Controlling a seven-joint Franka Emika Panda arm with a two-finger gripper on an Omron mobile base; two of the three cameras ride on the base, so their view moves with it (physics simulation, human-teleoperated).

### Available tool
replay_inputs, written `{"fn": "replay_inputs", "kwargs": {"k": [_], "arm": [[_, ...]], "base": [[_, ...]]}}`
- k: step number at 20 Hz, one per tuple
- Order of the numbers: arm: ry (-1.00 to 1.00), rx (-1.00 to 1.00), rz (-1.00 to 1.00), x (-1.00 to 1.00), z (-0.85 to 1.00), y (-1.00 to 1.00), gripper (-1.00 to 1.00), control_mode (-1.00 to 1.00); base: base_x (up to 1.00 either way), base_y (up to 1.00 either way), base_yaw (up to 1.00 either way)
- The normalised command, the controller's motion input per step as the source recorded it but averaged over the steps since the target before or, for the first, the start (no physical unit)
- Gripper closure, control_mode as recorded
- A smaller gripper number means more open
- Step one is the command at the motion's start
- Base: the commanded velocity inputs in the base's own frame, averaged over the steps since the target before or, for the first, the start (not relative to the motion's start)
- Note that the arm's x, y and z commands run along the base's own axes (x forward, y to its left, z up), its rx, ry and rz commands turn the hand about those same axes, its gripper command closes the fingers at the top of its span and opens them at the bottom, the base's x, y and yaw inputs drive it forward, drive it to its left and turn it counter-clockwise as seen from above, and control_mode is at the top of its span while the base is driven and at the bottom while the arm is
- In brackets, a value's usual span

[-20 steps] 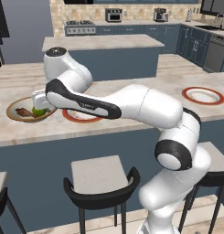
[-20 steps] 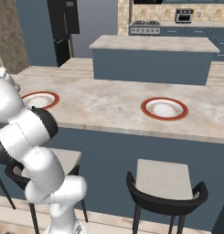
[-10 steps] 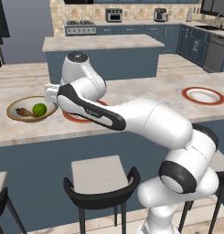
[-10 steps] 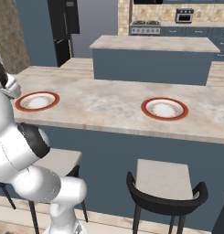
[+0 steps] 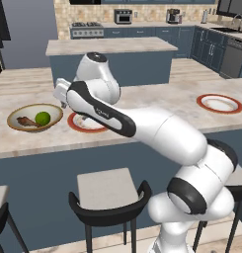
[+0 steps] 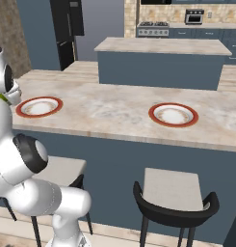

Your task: Pick the chicken drumstick and lime from their plates and place them in the bowl. Then put the bowl in the fridge.

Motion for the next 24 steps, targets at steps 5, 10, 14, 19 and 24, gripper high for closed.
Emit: {"fn": "replay_inputs", "kwargs": {"k": [5, 10, 14, 19, 24], "arm": [[0.1, 0.02, -0.11, -0.01, -0.04, 0.05, -1.0, -1.0], [0.06, 0.0, -0.02, -0.03, -0.13, 0.0, -1.0, -1.0], [0.11, 0.08, 0.0, 0.07, 0.0, 0.03, -1.0, -1.0], [0.07, 0.14, 0.0, 0.1, -0.19, 0.04, -1.0, -1.0], [0.05, 0.11, 0.0, 0.06, -0.23, 0.14, -1.0, -1.0]], "base": [[0.0, 0.0, 0.0], [0.0, 0.0, 0.0], [0.0, 0.0, 0.0], [0.0, 0.0, 0.0], [0.0, 0.0, 0.0]]}}
